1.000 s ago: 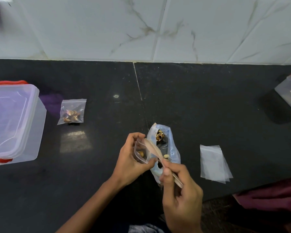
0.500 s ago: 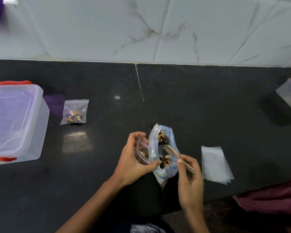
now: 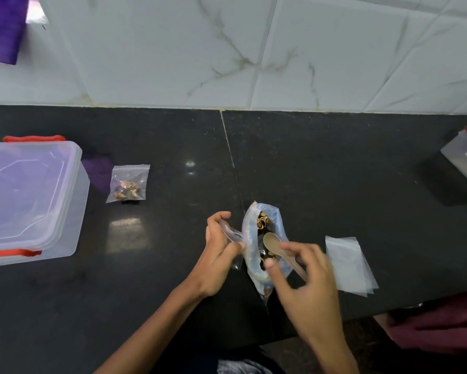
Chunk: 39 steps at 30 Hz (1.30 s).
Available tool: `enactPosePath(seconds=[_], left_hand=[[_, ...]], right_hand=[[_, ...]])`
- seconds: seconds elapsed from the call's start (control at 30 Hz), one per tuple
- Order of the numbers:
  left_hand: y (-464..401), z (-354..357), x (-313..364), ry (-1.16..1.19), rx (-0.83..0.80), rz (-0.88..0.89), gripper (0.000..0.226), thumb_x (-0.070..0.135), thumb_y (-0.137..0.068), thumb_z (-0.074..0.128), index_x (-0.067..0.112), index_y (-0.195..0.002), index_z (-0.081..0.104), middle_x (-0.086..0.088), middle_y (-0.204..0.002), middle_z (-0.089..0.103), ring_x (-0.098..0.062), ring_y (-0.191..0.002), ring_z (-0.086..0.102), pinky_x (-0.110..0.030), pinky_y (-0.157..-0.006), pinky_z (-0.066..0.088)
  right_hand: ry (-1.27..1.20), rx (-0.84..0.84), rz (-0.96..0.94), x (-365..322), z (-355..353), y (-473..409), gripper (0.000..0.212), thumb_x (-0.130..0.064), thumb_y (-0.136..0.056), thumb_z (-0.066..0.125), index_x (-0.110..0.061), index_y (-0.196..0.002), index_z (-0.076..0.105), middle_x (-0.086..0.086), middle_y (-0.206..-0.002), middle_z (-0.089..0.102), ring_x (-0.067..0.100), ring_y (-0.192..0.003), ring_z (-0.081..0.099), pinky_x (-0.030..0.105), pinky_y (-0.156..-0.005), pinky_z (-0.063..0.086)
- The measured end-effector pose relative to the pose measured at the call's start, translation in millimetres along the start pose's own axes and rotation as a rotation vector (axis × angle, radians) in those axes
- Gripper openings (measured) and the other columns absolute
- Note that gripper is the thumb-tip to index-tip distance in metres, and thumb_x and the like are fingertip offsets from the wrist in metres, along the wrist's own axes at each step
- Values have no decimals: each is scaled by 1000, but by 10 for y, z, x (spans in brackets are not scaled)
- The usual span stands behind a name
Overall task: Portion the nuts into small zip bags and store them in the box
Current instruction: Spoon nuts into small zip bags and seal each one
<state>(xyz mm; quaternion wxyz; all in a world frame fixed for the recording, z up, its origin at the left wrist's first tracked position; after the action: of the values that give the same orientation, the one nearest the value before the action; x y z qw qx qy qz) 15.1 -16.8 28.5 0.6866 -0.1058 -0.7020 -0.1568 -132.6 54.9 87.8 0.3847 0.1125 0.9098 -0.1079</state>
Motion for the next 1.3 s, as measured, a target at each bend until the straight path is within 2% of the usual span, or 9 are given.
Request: enactPosePath(seconds=[0.1, 0.17, 0.27, 0.43, 0.63, 0.9, 1.07, 1.17, 1.3], left_hand=[[8, -96, 100, 91, 51, -43, 42, 39, -71, 43, 49, -107, 26, -16, -125, 37, -12, -91, 53, -17, -66, 48], [22, -198, 181, 117, 82, -30, 38, 32, -75, 43, 45, -107, 27, -13, -121, 37, -10, -87, 53, -17, -63, 47], [74, -393, 311, 128, 147, 13, 35, 19, -94, 51, 41, -110, 31, -7, -102, 51, -6, -80, 57, -19, -62, 49], [313, -649, 583, -118, 399, 178, 16, 33, -95, 44, 18, -99, 47, 9, -65, 54, 3, -53, 52, -12, -50, 40], [474, -878, 620, -403, 684, 216, 28, 43, -96, 29, 27, -74, 32, 5, -48, 46, -13, -45, 49, -17, -39, 32], [420, -1107, 509, -432, 662, 204, 43, 47, -97, 29, 12, -75, 42, -6, -52, 51, -17, -45, 48, -28, -44, 35], [288, -1091, 495, -144, 506, 208, 35, 44, -96, 49, 15, -80, 61, 2, -56, 55, -7, -49, 47, -23, -47, 38], [244, -1131, 510, -38, 504, 228, 30, 34, -94, 55, 8, -84, 65, -16, -69, 61, -23, -56, 51, -35, -52, 43], [237, -1165, 510, 28, 533, 229, 18, 23, -92, 58, 10, -84, 68, -14, -78, 65, -22, -70, 62, -34, -65, 49]], right_hand=[[-210, -227, 38, -200, 353, -64, 48, -50, -75, 69, -42, -118, 50, -32, -114, 50, -12, -111, 47, 8, -86, 41], [-364, -280, 57, -356, 536, -120, 38, -43, -79, 67, -37, -115, 54, -30, -108, 58, -13, -108, 51, 11, -89, 44], [-570, -232, -1, -591, 667, -229, 9, -22, -94, 54, -27, -94, 61, -17, -90, 68, -2, -89, 64, 17, -77, 51], [-529, -50, -35, -780, 762, -378, 22, -25, -100, 41, -23, -83, 54, -8, -73, 61, 2, -74, 61, 18, -69, 51], [-406, 57, -192, -1096, 935, -395, 23, -33, -100, 35, -28, -80, 47, -10, -64, 53, 12, -58, 55, 27, -51, 45], [-439, -9, -148, -1054, 1058, -423, 19, -28, -99, 42, -22, -86, 54, -12, -73, 60, 3, -70, 61, 17, -58, 48], [-605, -124, -10, -1004, 1134, -465, 25, -47, -85, 52, -24, -88, 60, 3, -78, 69, 15, -71, 67, 29, -63, 55], [-722, -269, 59, -1018, 1210, -467, 20, -34, -86, 63, -16, -96, 66, 2, -86, 73, 11, -80, 70, 23, -67, 56], [-812, -340, 147, -1033, 1257, -468, 10, -20, -90, 62, -17, -97, 69, 3, -90, 74, 13, -86, 71, 28, -76, 58]])
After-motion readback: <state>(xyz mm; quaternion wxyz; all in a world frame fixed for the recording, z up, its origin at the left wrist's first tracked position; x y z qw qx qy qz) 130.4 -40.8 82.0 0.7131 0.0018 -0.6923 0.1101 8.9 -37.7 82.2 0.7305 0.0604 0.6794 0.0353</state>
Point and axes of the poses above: each hand's wrist, its own y-axis away from the middle knuckle, its own z-axis out of the palm, x = y × z, the point moved 7 cm from there along -y, towards the middle knuckle
